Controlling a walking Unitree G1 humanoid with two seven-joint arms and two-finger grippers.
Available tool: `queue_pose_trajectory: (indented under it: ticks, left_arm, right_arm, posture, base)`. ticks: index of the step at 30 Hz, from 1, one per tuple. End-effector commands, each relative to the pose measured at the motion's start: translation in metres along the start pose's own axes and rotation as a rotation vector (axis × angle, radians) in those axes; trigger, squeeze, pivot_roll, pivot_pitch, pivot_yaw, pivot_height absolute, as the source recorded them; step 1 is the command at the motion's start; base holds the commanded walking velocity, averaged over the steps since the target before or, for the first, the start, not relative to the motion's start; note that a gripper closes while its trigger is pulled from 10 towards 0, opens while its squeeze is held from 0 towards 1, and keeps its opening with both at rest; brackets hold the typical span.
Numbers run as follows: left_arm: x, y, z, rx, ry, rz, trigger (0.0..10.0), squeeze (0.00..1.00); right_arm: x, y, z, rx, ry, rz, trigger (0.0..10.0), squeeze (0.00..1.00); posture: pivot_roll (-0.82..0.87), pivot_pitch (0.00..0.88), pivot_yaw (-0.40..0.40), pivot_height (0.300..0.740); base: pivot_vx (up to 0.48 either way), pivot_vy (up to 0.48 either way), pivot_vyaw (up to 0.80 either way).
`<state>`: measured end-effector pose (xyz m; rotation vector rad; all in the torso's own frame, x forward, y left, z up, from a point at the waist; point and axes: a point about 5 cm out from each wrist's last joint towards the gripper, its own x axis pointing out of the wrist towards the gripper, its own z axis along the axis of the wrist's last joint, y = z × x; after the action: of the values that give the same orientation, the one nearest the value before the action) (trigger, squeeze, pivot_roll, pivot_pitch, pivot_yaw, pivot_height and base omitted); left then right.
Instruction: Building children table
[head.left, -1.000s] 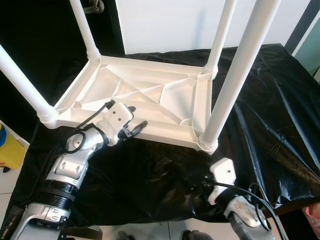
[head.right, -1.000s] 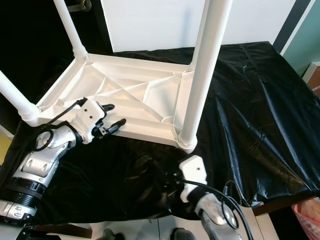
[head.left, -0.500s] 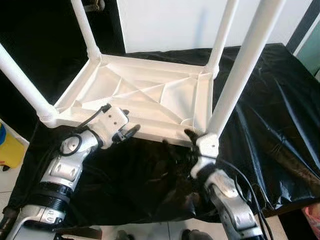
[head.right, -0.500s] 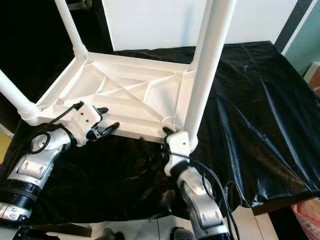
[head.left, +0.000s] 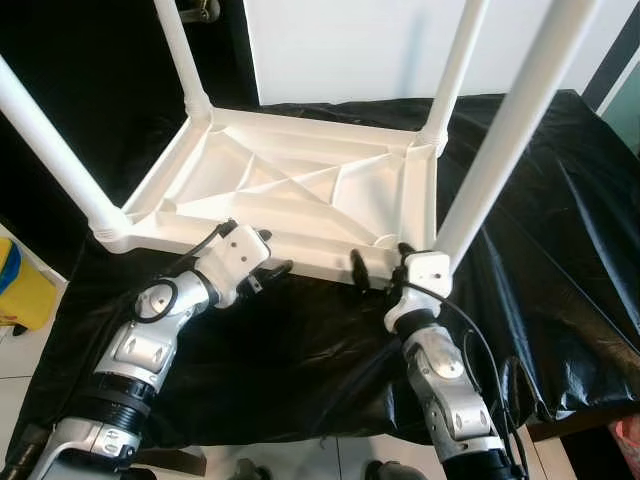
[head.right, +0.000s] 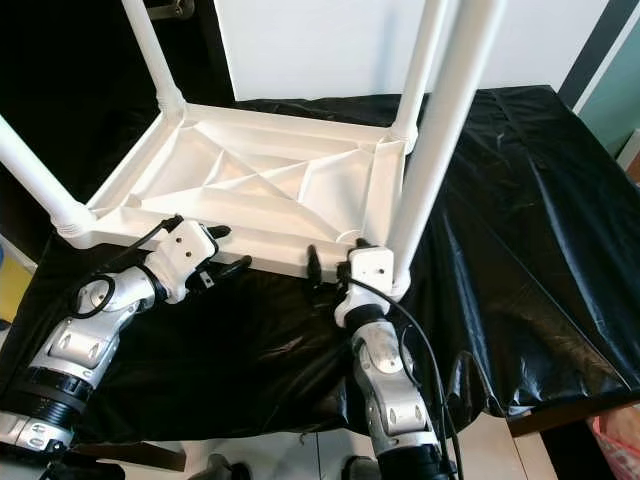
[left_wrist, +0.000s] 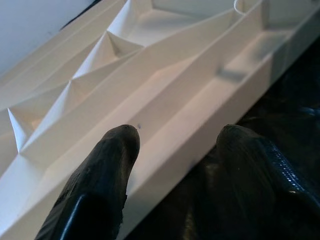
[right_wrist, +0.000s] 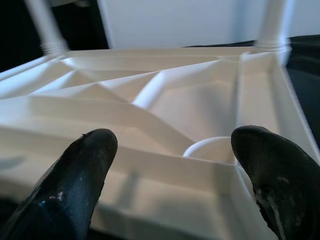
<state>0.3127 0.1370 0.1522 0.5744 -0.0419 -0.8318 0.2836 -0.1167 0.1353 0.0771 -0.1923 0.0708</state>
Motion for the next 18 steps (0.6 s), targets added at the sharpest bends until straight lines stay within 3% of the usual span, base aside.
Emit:
queue_pose_trajectory:
  ticks: [1, 5, 6, 7, 10, 11, 13, 16, 18]
  left_arm:
    - [0.003, -0.009, 0.001, 0.010, -0.007, -0.005, 10.0, 0.00]
    - [0.007, -0.019, 0.002, 0.010, -0.017, -0.032, 10.0, 0.00]
    - [0.009, -0.023, 0.003, 0.013, -0.018, -0.042, 10.0, 0.00]
    - [0.012, -0.029, 0.004, 0.003, -0.026, -0.055, 10.0, 0.00]
    - [0.012, -0.031, 0.005, 0.000, -0.030, -0.057, 10.0, 0.00]
    - [0.012, -0.032, 0.005, -0.004, -0.033, -0.059, 10.0, 0.00]
    - [0.012, -0.032, 0.005, -0.004, -0.033, -0.059, 10.0, 0.00]
    - [0.011, -0.035, 0.006, -0.008, -0.033, -0.061, 10.0, 0.00]
    - [0.010, -0.035, 0.006, -0.009, -0.032, -0.060, 10.0, 0.00]
  right_arm:
    - [-0.003, -0.026, -0.010, -0.026, 0.040, -0.136, 10.0, 0.00]
    - [0.001, -0.045, -0.013, -0.057, 0.046, -0.207, 10.0, 0.00]
    - [0.002, -0.054, -0.013, -0.073, 0.047, -0.233, 10.0, 0.00]
    - [0.007, -0.080, -0.011, -0.135, 0.044, -0.289, 10.0, 0.00]
    - [0.008, -0.089, -0.010, -0.148, 0.043, -0.310, 10.0, 0.00]
    - [0.009, -0.104, -0.008, -0.172, 0.043, -0.343, 10.0, 0.00]
    - [0.009, -0.104, -0.008, -0.172, 0.043, -0.343, 10.0, 0.00]
    - [0.011, -0.138, 0.000, -0.227, 0.044, -0.395, 10.0, 0.00]
    - [0.012, -0.144, 0.001, -0.238, 0.044, -0.402, 10.0, 0.00]
  posture:
    - [-0.11, 0.125, 0.029, 0.740]
    - [-0.11, 0.126, 0.029, 0.740]
    - [-0.11, 0.126, 0.029, 0.740]
    - [-0.11, 0.128, 0.029, 0.740]
    - [-0.11, 0.130, 0.029, 0.740]
    - [-0.11, 0.133, 0.028, 0.740]
    - [-0.11, 0.133, 0.028, 0.740]
    - [-0.10, 0.140, 0.028, 0.740]
    - [-0.10, 0.140, 0.028, 0.740]
  base:
    - [0.000, 0.000, 0.00]
    - [0.000, 0.000, 0.00]
    - [0.000, 0.000, 0.00]
    - [0.000, 0.000, 0.00]
    - [0.000, 0.000, 0.00]
    - [0.000, 0.000, 0.00]
    - [0.000, 0.000, 0.00]
    - [0.000, 0.000, 0.00]
    - [0.000, 0.000, 0.00]
